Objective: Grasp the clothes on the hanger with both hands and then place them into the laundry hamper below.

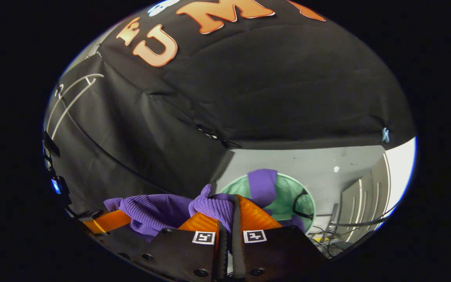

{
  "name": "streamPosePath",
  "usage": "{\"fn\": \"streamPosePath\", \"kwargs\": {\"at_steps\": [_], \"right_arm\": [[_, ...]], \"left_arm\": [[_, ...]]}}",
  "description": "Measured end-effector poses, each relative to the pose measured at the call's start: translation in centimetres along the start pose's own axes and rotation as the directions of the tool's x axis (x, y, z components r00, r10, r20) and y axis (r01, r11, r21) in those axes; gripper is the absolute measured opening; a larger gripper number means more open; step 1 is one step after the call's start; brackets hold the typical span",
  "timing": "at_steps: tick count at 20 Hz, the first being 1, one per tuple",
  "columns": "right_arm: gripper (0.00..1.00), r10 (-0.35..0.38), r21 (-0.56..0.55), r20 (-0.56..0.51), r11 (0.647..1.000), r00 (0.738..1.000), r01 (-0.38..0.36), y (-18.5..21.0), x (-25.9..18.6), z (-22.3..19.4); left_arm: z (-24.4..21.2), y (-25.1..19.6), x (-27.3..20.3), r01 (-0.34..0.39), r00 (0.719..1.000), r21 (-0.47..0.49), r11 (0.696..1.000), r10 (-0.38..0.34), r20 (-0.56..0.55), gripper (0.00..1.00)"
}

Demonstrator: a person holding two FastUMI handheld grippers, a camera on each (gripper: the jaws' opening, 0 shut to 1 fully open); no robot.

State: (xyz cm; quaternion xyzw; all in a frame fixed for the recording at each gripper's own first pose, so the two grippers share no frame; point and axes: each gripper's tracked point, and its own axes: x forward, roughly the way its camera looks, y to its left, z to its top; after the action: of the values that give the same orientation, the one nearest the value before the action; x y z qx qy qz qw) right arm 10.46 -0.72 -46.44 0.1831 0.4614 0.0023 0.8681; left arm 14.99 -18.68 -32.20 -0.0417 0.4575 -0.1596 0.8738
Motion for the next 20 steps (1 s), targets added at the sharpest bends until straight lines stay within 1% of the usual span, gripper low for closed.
{"fn": "streamPosePath", "kwargs": {"at_steps": [1, 2, 3, 4, 5, 6, 7, 8, 10, 11, 12, 13, 14, 15, 17, 18, 19, 20], "right_arm": [[0.13, -0.036, -0.006, -0.020, 0.999, 0.999, 0.035, -0.8, 0.7, -1.0], [0.07, -0.068, -0.021, -0.051, 0.998, 0.996, 0.067, -1.6, 0.4, -2.1], [0.35, -0.088, -0.033, -0.072, 0.996, 0.994, 0.086, -2.3, 0.3, -3.0], [0.36, -0.102, -0.037, -0.080, 0.994, 0.992, 0.100, -2.7, -0.1, -3.3], [0.46, -0.108, -0.034, -0.080, 0.994, 0.991, 0.105, -2.9, -0.5, -3.2], [0.56, -0.094, -0.023, -0.076, 0.995, 0.993, 0.093, -2.8, -0.8, -3.1], [0.66, -0.107, -0.019, -0.077, 0.994, 0.991, 0.105, -3.2, -1.2, -3.6], [0.55, -0.116, -0.020, -0.075, 0.993, 0.990, 0.115, -3.6, -1.9, -3.7], [0.85, -0.142, -0.025, -0.067, 0.990, 0.988, 0.141, -3.9, -3.3, -3.3], [1.00, -0.157, -0.031, -0.060, 0.987, 0.986, 0.155, -4.3, -3.7, -3.5], [1.00, -0.170, -0.042, -0.052, 0.985, 0.984, 0.168, -4.6, -4.1, -3.4], [0.90, -0.179, -0.051, -0.037, 0.983, 0.983, 0.177, -4.7, -4.7, -3.0], [0.90, -0.187, -0.056, -0.024, 0.981, 0.982, 0.186, -4.9, -4.8, -2.6], [0.99, -0.191, -0.056, -0.009, 0.980, 0.982, 0.190, -5.0, -5.1, -2.2], [0.99, -0.200, -0.055, 0.018, 0.978, 0.980, 0.201, -4.8, -6.8, -2.0], [0.90, -0.207, -0.054, 0.032, 0.976, 0.978, 0.209, -5.1, -8.0, -1.9], [0.90, -0.214, -0.051, 0.047, 0.975, 0.976, 0.216, -5.1, -9.0, -1.5], [0.99, -0.219, -0.047, 0.060, 0.974, 0.974, 0.222, -4.9, -9.7, -0.9]], "left_arm": [[-0.5, -0.8, 0.9, -0.012, 0.999, 0.019, 1.000, 0.012, -0.031, 0.01], [-0.7, -1.5, 1.4, -0.023, 0.997, 0.039, 0.999, 0.026, -0.068, 0.02], [-0.9, -2.7, 2.0, -0.035, 0.994, 0.060, 0.998, 0.041, -0.103, 0.03], [-1.2, -3.3, 2.3, -0.041, 0.990, 0.077, 0.996, 0.051, -0.133, 0.06], [-1.8, -3.4, 2.7, -0.048, 0.985, 0.091, 0.995, 0.062, -0.158, 0.08], [-2.1, -3.7, 2.9, -0.048, 0.982, 0.101, 0.994, 0.066, -0.175, 0.09], [-2.5, -4.2, 2.9, -0.047, 0.980, 0.106, 0.993, 0.067, -0.186, 0.27], [-2.9, -4.7, 2.6, -0.039, 0.980, 0.102, 0.994, 0.057, -0.189, 0.45], [-3.5, -4.2, 1.9, -0.054, 0.978, 0.104, 0.993, 0.073, -0.194, 0.82], [-3.7, -3.5, 1.4, -0.074, 0.978, 0.110, 0.991, 0.093, -0.186, 1.00], [-3.6, -2.9, 1.1, -0.091, 0.978, 0.117, 0.989, 0.111, -0.176, 0.98], [-3.6, -2.1, 1.1, -0.112, 0.978, 0.123, 0.986, 0.132, -0.162, 0.98], [-3.4, -1.3, 1.1, -0.128, 0.979, 0.125, 0.984, 0.146, -0.142, 0.98], [-3.3, -0.7, 0.9, -0.137, 0.980, 0.122, 0.983, 0.152, -0.126, 0.98], [-3.2, 0.4, 0.6, -0.145, 0.983, 0.104, 0.984, 0.156, -0.102, 0.98], [-2.8, 1.2, 0.3, -0.154, 0.983, 0.097, 0.983, 0.162, -0.088, 0.98], [-2.2, 1.9, 0.0, -0.162, 0.983, 0.090, 0.983, 0.169, -0.074, 0.98], [-1.6, 2.6, -0.4, -0.170, 0.983, 0.080, 0.982, 0.175, -0.056, 0.98]]}}
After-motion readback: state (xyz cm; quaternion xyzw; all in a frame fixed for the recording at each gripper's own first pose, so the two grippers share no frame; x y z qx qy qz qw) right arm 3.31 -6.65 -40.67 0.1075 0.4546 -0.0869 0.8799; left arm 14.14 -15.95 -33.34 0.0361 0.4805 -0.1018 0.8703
